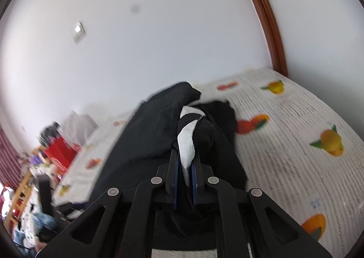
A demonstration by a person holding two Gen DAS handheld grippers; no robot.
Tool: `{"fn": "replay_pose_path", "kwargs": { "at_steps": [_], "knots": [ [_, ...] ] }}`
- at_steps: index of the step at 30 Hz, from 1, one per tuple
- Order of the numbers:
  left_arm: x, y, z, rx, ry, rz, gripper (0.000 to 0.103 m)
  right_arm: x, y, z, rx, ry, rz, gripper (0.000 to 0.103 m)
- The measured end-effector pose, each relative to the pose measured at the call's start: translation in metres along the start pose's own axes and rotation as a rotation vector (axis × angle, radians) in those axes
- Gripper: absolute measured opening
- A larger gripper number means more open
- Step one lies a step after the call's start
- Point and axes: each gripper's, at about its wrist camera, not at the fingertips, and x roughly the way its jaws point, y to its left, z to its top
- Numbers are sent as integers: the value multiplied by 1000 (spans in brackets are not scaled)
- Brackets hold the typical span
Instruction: Fold large clothes
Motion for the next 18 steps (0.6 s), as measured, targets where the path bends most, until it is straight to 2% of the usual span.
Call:
{"fn": "replay_pose_path", "kwargs": {
  "at_steps": [2, 4, 7, 12, 18],
  "knots": [
    [0, -1, 0, 0, -2, -3, 60, 11, -6, -9, -11, 46, -33, 13],
    [1, -1, 0, 4, 1, -8, 60, 12, -7, -14, -43, 52, -75, 19],
    [-1, 0, -3, 11, 5, -30, 59, 7, -2, -16, -129, 51, -158, 20],
    [-17, 10, -15, 15, 11, -55, 59, 4, 5, -24, -238, 82, -276, 32],
    [-36, 21, -30, -8, 16, -103, 59, -4, -1, -29, -219, 96, -307, 35]
  ]
}}
